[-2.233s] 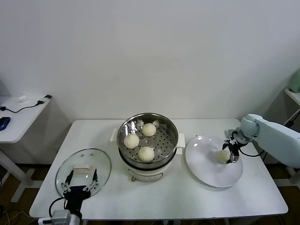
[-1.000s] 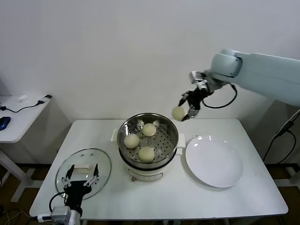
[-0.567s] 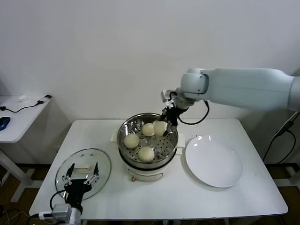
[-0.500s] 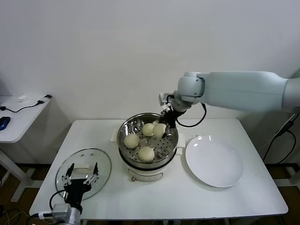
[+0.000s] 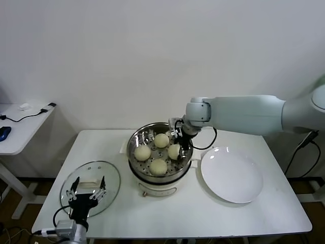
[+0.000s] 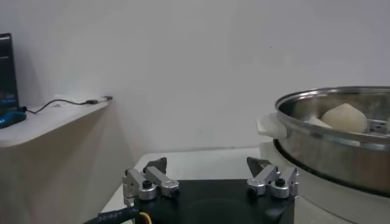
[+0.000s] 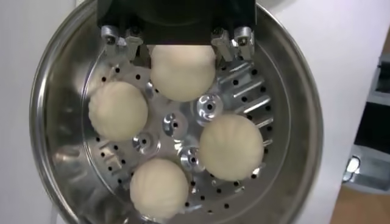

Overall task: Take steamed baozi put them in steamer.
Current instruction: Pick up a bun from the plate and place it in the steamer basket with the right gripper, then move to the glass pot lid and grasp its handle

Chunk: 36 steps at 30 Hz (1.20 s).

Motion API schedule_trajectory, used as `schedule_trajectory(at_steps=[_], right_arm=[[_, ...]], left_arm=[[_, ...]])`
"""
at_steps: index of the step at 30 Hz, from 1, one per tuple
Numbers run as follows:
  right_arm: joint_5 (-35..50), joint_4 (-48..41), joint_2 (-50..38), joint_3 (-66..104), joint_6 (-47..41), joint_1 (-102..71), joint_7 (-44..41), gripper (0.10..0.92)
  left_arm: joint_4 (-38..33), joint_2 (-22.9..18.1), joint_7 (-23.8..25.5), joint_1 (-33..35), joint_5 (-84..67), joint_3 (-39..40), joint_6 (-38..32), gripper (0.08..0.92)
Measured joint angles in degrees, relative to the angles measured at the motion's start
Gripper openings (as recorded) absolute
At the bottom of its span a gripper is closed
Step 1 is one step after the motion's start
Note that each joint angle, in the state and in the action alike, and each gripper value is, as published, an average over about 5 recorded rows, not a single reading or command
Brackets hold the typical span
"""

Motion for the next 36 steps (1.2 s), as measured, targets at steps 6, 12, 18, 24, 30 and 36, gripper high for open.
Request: schedule_trajectory(at_steps=[6, 12, 18, 24, 30, 36], right_arm=[[-0.4, -0.6, 0.2, 0.1, 0.2, -0.4, -0.2, 0.753], [-0.3, -0.6, -0.5, 1.0, 1.8, 0.0, -1.7, 0.82], [1.5, -0.2, -2.9, 3.3, 4.1, 1.4, -4.1, 0.823], [3.3, -0.5, -8.4, 11.2, 6.2, -0.8, -1.8, 0.823], [2.0, -0.2, -15.4, 28.4, 8.4, -10.4, 8.4, 0.823], [-1.3, 1.7, -23.0, 48.9, 11.6, -25.8, 19.0, 0.823]], left_arm=[[0.0, 0.0, 0.0, 0.0, -0.1, -0.1, 0.0, 0.823], [-0.3, 0.0, 0.0, 0.1, -0.2, -0.1, 0.2, 0.823], [-1.1, 0.1, 0.0, 0.4, -0.8, 0.1, 0.3, 0.823], [-2.2, 0.2, 0.3, 0.6, -1.4, 0.0, 1.1, 0.823], [-2.7, 0.6, 0.7, 0.4, -1.6, -0.2, 2.1, 0.823], [-2.1, 1.5, 1.9, -0.4, -1.5, -0.6, 2.2, 0.823]])
